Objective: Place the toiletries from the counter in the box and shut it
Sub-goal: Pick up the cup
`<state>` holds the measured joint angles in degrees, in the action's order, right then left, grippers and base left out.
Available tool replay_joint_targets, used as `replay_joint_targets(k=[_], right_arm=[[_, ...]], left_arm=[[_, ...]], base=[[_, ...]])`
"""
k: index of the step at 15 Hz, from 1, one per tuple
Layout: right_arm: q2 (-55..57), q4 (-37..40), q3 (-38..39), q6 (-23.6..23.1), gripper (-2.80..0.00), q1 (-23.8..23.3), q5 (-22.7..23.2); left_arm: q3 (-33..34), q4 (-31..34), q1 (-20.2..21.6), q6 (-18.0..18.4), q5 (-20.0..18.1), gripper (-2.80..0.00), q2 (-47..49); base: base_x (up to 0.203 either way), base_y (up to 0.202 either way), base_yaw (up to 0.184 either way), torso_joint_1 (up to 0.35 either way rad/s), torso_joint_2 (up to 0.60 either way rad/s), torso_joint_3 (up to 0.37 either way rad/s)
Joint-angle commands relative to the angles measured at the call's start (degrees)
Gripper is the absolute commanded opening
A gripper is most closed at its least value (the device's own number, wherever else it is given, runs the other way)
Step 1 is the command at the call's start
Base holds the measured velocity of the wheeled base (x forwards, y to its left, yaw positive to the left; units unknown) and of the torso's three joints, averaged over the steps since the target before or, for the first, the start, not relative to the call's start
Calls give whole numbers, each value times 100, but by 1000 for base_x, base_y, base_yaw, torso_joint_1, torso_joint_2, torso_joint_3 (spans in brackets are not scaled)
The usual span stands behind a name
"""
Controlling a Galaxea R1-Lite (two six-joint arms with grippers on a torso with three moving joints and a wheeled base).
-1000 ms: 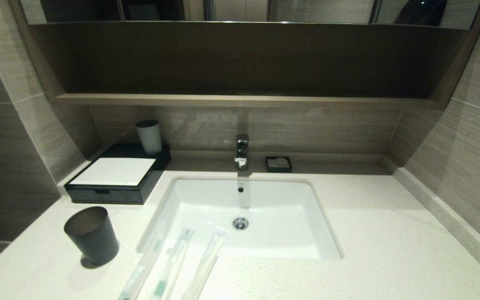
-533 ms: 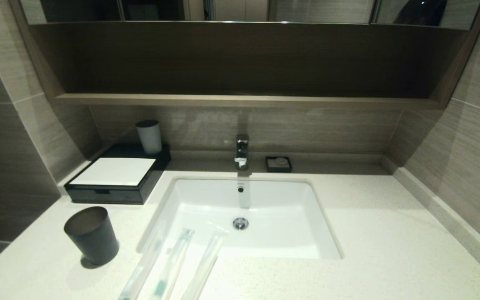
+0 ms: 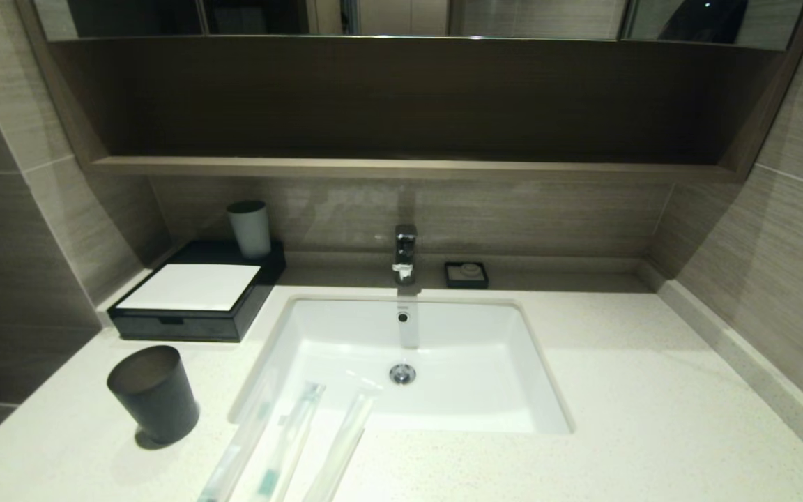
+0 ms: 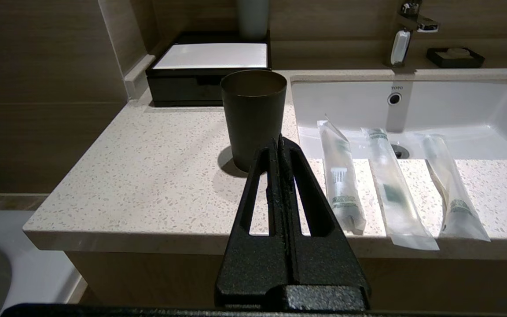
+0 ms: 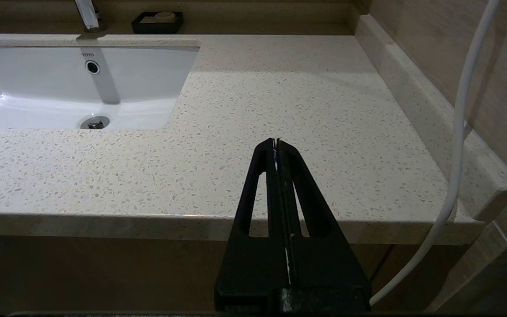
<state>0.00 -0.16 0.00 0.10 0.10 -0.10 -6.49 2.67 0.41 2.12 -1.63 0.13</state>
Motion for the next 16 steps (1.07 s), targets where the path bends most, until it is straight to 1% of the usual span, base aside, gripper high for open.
replay_joint_targets(k=[1, 8, 12, 13, 16], right_arm=[[0, -2, 9, -1, -280, 4, 1], [0, -2, 9, -1, -280, -1, 1], [0, -2, 9, -7, -280, 6, 1], [0, -2, 9, -2, -280, 8, 1], [0, -2, 9, -9, -280, 0, 1]], left_arm=[[-322, 318, 2, -1, -65, -280, 4], [-783, 760, 5, -4, -92, -280, 4], [-988, 805, 4, -8, -56, -280, 4], [-1081, 865, 8, -6, -43, -280, 4], [-1691, 1358, 6, -3, -57, -280, 4]], base=[[0, 0, 0, 0, 0, 0], [0, 0, 0, 0, 0, 0], [0, 0, 0, 0, 0, 0], [0, 0, 0, 0, 0, 0], [0, 0, 0, 0, 0, 0]])
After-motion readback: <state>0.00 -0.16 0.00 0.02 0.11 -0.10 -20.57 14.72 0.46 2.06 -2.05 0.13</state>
